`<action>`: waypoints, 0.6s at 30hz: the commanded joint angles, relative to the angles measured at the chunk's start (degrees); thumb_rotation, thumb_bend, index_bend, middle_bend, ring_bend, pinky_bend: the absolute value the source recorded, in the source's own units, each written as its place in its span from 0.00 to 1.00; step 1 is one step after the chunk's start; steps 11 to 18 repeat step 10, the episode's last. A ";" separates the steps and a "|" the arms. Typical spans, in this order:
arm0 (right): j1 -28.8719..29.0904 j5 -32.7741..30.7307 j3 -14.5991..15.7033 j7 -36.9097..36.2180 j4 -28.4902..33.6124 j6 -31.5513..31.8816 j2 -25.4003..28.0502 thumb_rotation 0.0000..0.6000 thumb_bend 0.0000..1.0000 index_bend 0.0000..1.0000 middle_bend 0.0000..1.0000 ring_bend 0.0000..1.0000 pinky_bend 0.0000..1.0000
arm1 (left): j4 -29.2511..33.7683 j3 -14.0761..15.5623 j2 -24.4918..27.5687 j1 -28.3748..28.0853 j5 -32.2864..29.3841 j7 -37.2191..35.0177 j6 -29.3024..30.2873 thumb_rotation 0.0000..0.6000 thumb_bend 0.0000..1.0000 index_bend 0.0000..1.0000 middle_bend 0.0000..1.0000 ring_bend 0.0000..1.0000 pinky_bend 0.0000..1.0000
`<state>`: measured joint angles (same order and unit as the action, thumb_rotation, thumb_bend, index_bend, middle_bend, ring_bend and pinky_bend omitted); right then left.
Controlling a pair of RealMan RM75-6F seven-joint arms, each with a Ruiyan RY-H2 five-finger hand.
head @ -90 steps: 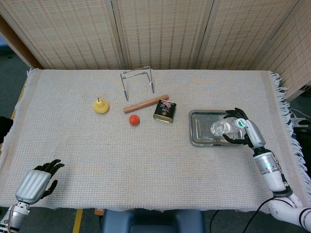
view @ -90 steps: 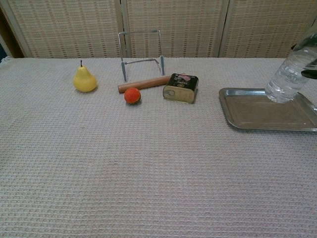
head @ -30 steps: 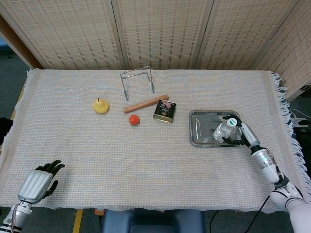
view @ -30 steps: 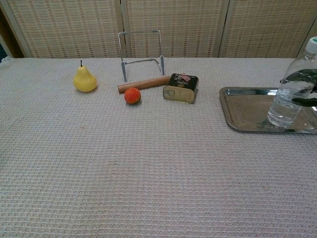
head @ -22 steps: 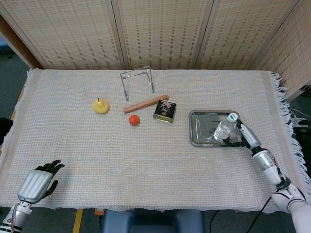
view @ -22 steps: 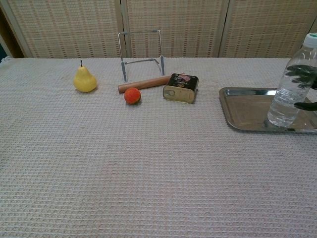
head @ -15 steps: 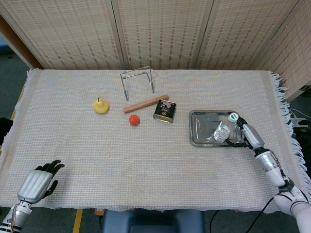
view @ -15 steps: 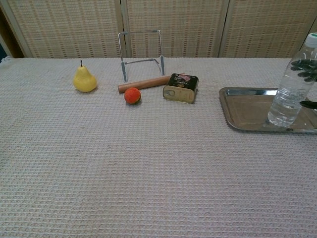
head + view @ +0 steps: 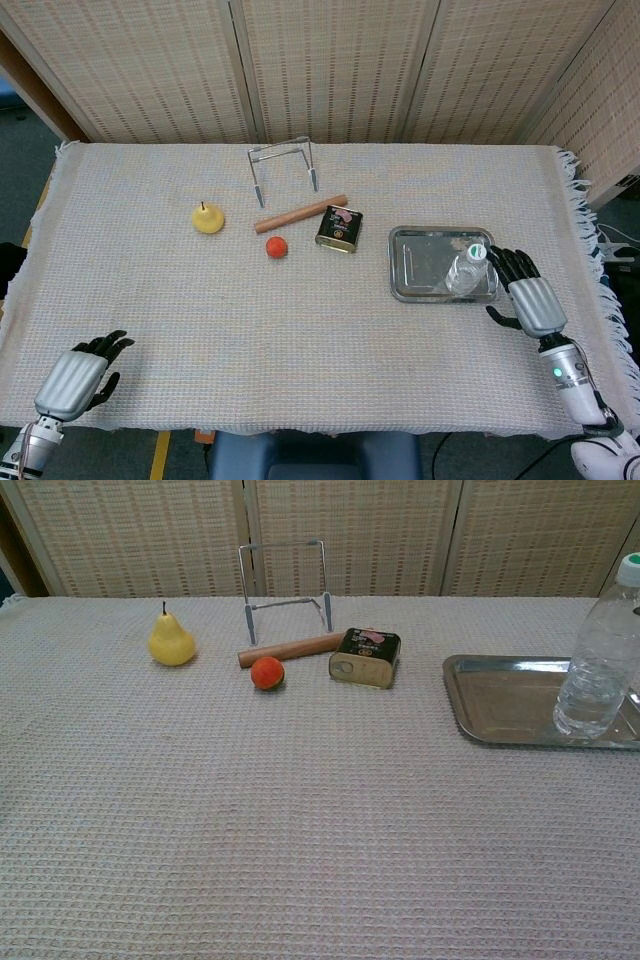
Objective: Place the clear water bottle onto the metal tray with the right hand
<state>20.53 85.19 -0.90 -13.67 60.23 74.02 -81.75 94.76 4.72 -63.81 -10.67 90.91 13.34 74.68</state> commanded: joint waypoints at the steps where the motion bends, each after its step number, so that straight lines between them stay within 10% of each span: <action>1: -5.36 -4.79 -1.55 15.41 12.37 5.36 3.65 1.00 0.03 0.00 0.00 0.00 0.00 | -0.10 0.00 0.05 -0.05 0.02 -0.24 -0.04 1.00 0.50 0.23 0.17 0.26 0.42; 18: -6.87 -3.68 -1.04 22.64 12.58 7.05 1.38 1.00 0.03 0.00 0.00 0.00 0.00 | -0.54 0.01 0.32 0.31 0.76 -1.38 1.10 1.00 0.50 0.23 0.17 0.26 0.42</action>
